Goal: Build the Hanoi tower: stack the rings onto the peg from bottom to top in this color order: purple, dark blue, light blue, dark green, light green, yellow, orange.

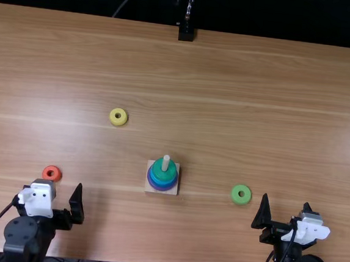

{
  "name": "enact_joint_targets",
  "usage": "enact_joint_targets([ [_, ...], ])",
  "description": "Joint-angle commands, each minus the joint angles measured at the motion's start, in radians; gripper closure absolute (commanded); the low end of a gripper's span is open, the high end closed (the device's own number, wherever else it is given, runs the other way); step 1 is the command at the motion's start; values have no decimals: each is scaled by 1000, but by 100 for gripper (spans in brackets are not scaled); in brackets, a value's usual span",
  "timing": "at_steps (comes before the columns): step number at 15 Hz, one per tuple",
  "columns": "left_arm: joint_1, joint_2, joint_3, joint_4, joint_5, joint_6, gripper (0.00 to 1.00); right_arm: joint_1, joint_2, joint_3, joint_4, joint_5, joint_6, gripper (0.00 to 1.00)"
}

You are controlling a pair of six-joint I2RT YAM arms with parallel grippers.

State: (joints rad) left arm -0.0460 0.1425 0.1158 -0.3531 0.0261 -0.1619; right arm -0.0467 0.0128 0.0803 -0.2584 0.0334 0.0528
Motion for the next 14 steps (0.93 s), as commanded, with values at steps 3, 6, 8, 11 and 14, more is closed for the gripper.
enact_joint_targets([
  [3,1,-86,-87,1,-8,11,0,-12,-13,-65,-72,13,-1,0],
  [6,3,-142,-116,-6,-8,35,0,-12,-13,-65,-72,13,-1,0],
  [8,5,-142,-116,-43,-8,35,0,-12,-13,-65,-72,13,-1,0],
  [11,3,-142,-116,-113,11,35,0,-12,-13,-65,-72,13,-1,0],
  [14,3,-142,-116,-111,20,48,0,-12,-13,-65,-72,13,-1,0],
])
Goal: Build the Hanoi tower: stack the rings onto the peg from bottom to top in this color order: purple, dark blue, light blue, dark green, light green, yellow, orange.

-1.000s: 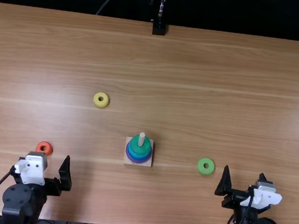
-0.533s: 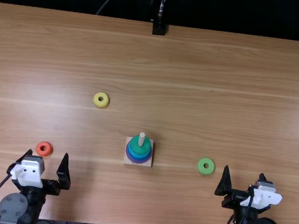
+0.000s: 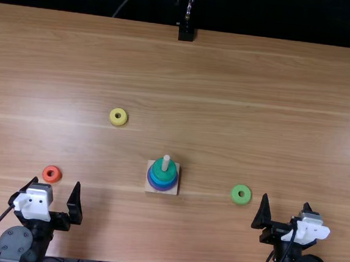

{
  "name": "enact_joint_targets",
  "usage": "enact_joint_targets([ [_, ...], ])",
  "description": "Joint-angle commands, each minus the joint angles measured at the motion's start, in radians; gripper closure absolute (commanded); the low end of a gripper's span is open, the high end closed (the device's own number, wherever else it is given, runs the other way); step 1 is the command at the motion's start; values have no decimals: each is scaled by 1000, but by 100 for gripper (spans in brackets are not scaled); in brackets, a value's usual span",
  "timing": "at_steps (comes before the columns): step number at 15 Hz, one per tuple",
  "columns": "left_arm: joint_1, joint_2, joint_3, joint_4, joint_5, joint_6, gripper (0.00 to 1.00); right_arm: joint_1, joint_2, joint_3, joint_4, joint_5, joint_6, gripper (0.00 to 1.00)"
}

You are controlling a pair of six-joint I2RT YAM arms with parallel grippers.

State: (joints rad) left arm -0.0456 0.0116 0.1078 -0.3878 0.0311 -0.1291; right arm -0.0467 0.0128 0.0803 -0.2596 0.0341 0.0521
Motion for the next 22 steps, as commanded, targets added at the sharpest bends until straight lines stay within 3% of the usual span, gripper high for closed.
enact_joint_targets([
  [1,3,-12,-108,-74,20,52,0,-12,-13,-65,-71,12,-1,0],
  [3,3,-12,-108,-74,46,155,0,-12,-13,-65,-71,12,-1,0],
  [4,3,-12,-108,-76,50,173,0,-12,-13,-65,-71,12,-1,0],
  [5,4,-12,-108,-78,39,170,0,-12,-13,-65,-71,12,-1,0],
  [22,4,-12,-108,-85,39,162,0,-12,-13,-65,-71,12,-1,0],
])
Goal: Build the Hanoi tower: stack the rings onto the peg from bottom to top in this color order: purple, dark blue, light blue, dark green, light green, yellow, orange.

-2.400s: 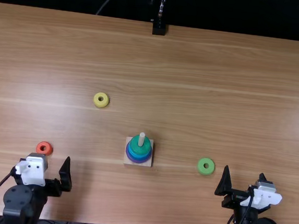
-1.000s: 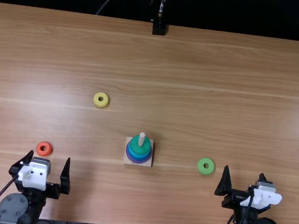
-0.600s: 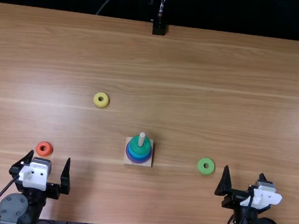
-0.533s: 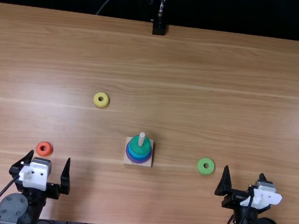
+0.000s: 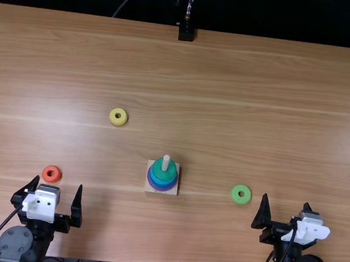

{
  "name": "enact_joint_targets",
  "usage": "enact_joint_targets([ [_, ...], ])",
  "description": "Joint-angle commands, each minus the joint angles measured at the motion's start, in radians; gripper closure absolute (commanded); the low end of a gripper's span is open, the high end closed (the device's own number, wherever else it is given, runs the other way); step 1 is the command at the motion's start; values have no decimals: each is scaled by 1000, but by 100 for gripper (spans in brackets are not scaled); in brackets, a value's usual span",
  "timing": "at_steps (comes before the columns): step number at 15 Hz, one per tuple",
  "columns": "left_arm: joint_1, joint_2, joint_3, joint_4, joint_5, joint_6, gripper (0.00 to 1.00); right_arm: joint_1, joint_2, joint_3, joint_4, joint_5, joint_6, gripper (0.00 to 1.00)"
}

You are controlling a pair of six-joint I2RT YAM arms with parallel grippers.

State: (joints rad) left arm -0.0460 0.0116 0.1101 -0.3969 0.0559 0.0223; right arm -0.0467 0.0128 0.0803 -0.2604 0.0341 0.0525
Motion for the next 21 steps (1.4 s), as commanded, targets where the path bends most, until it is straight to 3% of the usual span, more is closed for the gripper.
enact_joint_targets([
  [1,5,-12,-110,-76,12,11,0,-10,-13,-63,-68,12,-1,0],
  [7,5,-12,-110,-76,12,11,0,-8,-13,-27,-26,17,-1,0],
  [11,5,-12,-110,-76,14,11,0,-8,-2,203,25,14,-3,0],
  [15,5,-12,-110,-76,14,11,0,57,312,432,13,23,14,0],
  [19,5,-12,-110,-76,12,11,0,139,581,673,-289,19,8,0],
  [21,5,-12,-110,-76,12,11,0,215,779,748,-425,25,12,0],
])
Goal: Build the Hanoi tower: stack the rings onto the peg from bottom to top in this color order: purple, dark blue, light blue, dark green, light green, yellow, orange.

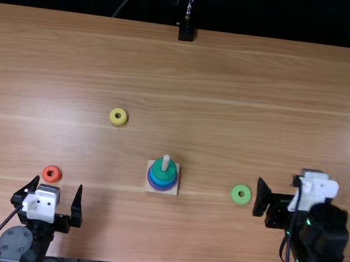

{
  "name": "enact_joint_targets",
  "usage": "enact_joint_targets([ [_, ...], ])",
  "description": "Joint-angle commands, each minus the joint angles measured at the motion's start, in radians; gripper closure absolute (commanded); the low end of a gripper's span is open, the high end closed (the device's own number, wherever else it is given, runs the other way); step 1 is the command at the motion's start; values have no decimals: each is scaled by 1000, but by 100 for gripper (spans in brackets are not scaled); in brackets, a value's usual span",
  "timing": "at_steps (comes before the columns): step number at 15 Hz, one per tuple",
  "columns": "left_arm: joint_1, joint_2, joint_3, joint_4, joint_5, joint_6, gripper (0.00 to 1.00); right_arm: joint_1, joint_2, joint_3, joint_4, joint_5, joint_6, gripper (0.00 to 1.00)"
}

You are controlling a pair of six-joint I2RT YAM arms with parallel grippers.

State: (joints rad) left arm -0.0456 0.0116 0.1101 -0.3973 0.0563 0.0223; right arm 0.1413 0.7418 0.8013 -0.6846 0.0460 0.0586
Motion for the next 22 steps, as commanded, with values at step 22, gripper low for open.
enact_joint_targets([
  [22,4,-12,-110,-76,12,11,0,87,806,62,45,0,310,0],
])
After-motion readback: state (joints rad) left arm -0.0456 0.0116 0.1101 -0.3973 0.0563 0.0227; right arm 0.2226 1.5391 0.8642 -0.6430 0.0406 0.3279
